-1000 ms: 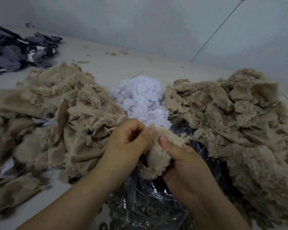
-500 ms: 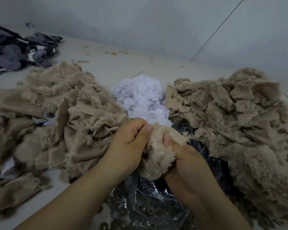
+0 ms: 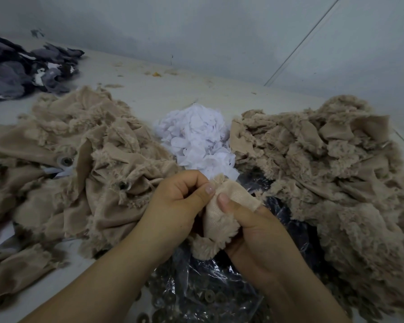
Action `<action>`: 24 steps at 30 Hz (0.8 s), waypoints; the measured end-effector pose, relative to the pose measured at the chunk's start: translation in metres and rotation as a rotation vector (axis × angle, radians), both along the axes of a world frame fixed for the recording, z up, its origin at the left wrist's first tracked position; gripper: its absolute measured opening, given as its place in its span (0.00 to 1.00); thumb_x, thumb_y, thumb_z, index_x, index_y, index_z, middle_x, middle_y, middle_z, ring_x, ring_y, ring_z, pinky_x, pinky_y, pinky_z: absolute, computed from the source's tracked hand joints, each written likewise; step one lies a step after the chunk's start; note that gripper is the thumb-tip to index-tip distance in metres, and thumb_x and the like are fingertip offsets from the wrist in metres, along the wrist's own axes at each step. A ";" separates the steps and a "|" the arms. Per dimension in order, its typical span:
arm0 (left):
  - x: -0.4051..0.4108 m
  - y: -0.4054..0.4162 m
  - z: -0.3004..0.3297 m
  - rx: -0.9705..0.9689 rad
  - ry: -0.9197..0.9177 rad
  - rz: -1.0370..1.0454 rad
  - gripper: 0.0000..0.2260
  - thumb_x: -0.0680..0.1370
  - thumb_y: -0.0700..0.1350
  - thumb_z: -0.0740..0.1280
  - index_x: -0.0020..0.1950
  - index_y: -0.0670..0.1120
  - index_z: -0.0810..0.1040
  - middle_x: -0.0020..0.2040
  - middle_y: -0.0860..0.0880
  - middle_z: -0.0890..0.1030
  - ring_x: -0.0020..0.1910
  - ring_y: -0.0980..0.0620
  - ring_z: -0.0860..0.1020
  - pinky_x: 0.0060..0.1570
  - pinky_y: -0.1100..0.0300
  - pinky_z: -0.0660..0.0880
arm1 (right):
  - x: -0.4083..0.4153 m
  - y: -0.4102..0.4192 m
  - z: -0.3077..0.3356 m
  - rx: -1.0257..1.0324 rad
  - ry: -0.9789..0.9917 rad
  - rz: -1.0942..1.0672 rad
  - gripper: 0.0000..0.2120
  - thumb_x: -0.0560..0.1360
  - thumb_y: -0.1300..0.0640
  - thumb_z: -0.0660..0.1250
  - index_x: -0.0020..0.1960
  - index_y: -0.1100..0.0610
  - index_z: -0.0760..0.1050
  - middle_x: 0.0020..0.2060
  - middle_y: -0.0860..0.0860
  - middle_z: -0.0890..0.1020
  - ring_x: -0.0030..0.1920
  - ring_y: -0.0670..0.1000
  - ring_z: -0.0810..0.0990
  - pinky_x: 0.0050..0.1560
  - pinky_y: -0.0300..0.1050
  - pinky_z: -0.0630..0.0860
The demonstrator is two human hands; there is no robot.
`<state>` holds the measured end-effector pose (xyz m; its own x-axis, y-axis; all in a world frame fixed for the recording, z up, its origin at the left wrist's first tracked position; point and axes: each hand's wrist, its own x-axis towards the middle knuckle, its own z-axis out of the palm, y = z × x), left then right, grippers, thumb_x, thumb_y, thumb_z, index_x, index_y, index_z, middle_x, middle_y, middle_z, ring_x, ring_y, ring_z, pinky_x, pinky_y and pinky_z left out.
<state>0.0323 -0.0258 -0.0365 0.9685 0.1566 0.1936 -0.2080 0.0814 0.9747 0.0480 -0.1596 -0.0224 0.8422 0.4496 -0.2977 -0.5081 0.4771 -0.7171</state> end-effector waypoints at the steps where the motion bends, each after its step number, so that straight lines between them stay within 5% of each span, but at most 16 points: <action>1: 0.000 0.000 0.000 -0.002 -0.004 -0.001 0.11 0.77 0.43 0.67 0.34 0.42 0.75 0.30 0.43 0.70 0.31 0.48 0.66 0.30 0.60 0.66 | 0.000 0.000 0.001 0.004 0.024 0.013 0.19 0.67 0.61 0.70 0.57 0.65 0.80 0.52 0.63 0.85 0.53 0.59 0.85 0.53 0.53 0.83; 5: 0.000 -0.001 0.000 -0.009 -0.020 -0.043 0.10 0.75 0.44 0.66 0.34 0.45 0.76 0.27 0.53 0.71 0.27 0.59 0.67 0.27 0.68 0.66 | 0.000 -0.001 0.001 0.056 0.116 0.076 0.20 0.70 0.63 0.67 0.60 0.68 0.78 0.53 0.64 0.84 0.53 0.59 0.85 0.54 0.56 0.82; 11: 0.001 0.000 0.000 -0.008 -0.041 -0.058 0.12 0.76 0.44 0.65 0.31 0.49 0.77 0.27 0.55 0.73 0.27 0.60 0.69 0.29 0.69 0.67 | -0.001 -0.003 0.000 0.075 0.154 0.136 0.21 0.73 0.61 0.66 0.64 0.67 0.76 0.57 0.64 0.83 0.58 0.61 0.83 0.60 0.58 0.79; 20: 0.001 0.003 -0.006 -0.010 0.003 -0.066 0.07 0.70 0.46 0.71 0.35 0.44 0.80 0.31 0.47 0.81 0.31 0.54 0.77 0.33 0.64 0.75 | 0.005 -0.010 0.000 -0.071 0.098 0.111 0.15 0.79 0.58 0.64 0.61 0.66 0.78 0.54 0.62 0.85 0.55 0.58 0.85 0.51 0.52 0.83; 22: 0.003 0.004 -0.008 -0.024 0.011 -0.046 0.06 0.70 0.46 0.72 0.35 0.45 0.81 0.31 0.48 0.80 0.31 0.55 0.77 0.33 0.65 0.74 | 0.010 -0.016 0.003 -0.290 -0.077 0.049 0.14 0.79 0.52 0.66 0.50 0.62 0.82 0.45 0.55 0.86 0.44 0.52 0.85 0.42 0.47 0.82; 24: 0.004 0.004 -0.009 -0.045 0.008 -0.035 0.06 0.71 0.45 0.71 0.34 0.47 0.81 0.31 0.49 0.80 0.30 0.56 0.77 0.33 0.66 0.74 | 0.022 -0.029 0.001 -0.723 -0.355 -0.154 0.21 0.78 0.44 0.65 0.35 0.59 0.75 0.29 0.51 0.77 0.30 0.48 0.75 0.32 0.43 0.73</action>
